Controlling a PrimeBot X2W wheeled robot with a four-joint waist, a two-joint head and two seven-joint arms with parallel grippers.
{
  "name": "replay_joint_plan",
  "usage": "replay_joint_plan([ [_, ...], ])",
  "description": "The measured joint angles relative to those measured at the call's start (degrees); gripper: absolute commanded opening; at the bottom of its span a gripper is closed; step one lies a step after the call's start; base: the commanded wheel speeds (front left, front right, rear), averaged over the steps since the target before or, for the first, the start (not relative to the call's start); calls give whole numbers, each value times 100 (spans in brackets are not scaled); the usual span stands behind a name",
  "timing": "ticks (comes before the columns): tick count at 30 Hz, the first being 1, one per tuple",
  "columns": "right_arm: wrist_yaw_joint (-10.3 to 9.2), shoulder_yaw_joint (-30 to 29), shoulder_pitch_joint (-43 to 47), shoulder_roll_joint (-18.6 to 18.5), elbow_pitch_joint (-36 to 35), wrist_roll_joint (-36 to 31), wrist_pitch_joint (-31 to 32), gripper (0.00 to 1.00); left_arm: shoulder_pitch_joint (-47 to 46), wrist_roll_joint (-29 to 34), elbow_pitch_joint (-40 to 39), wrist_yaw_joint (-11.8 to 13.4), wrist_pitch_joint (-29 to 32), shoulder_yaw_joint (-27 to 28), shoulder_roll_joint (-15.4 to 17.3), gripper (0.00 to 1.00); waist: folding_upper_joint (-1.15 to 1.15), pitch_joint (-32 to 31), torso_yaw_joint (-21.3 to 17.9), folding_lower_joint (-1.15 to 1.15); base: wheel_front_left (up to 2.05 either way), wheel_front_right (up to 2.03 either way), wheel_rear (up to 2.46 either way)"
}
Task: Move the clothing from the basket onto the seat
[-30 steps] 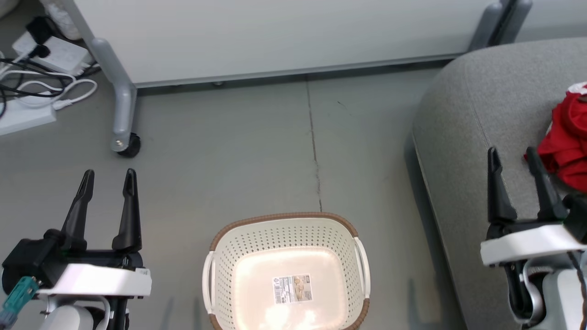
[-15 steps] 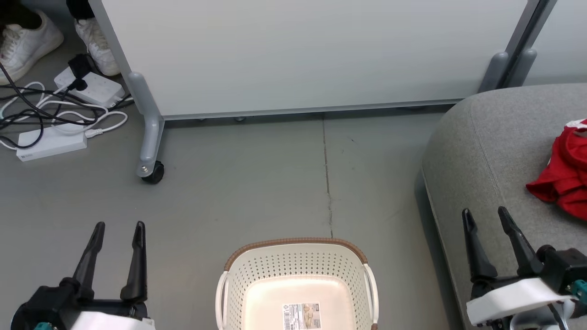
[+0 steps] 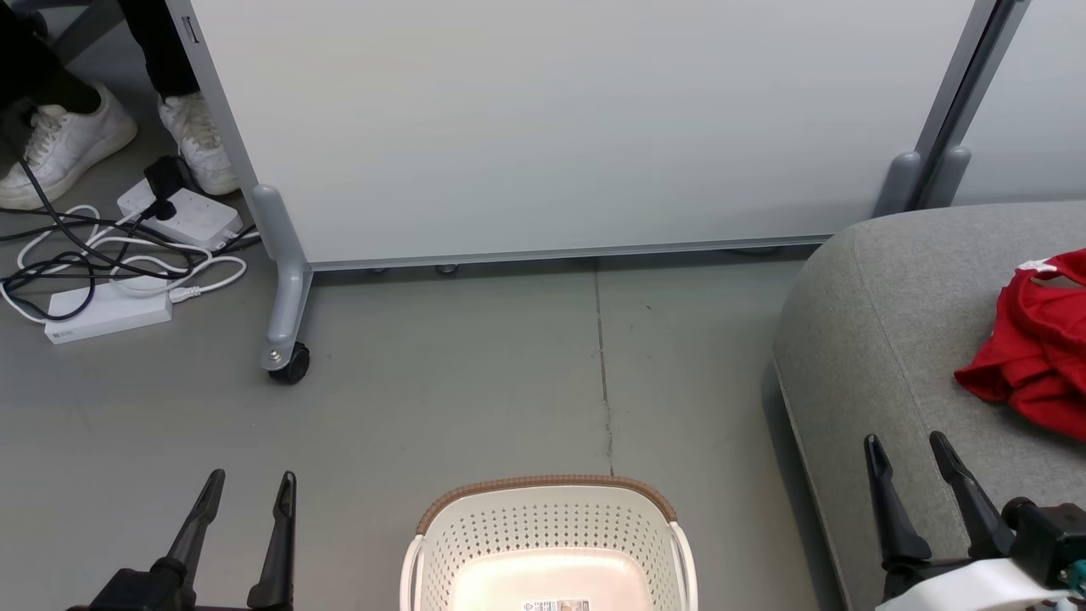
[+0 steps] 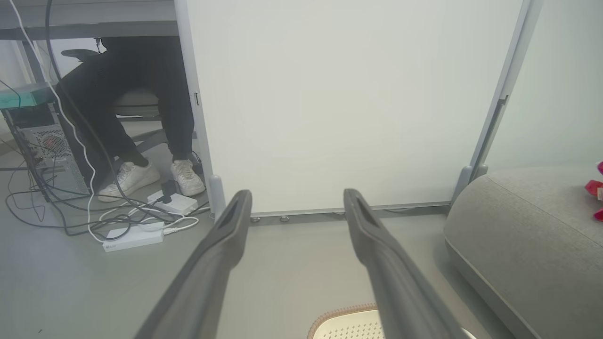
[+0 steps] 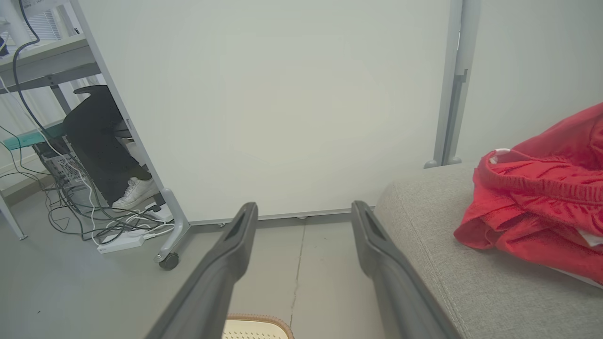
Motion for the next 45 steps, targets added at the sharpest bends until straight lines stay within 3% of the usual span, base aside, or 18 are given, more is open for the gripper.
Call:
replay_joint_plan([
  [42,0,0,241,0,-124,151,143,100,-107,42,495,-25,-53,-79,41,100,0,-149,90,0,0,0,0],
  [43,0,1,243,8,-100,153,143,0,-100,38,523,-25,-51,-81,26,0,0,-150,93,0,0,0,0],
  [45,0,4,288,49,0,153,151,0,-32,38,619,-25,-34,-104,-46,0,0,-149,93,0,0,0,0],
])
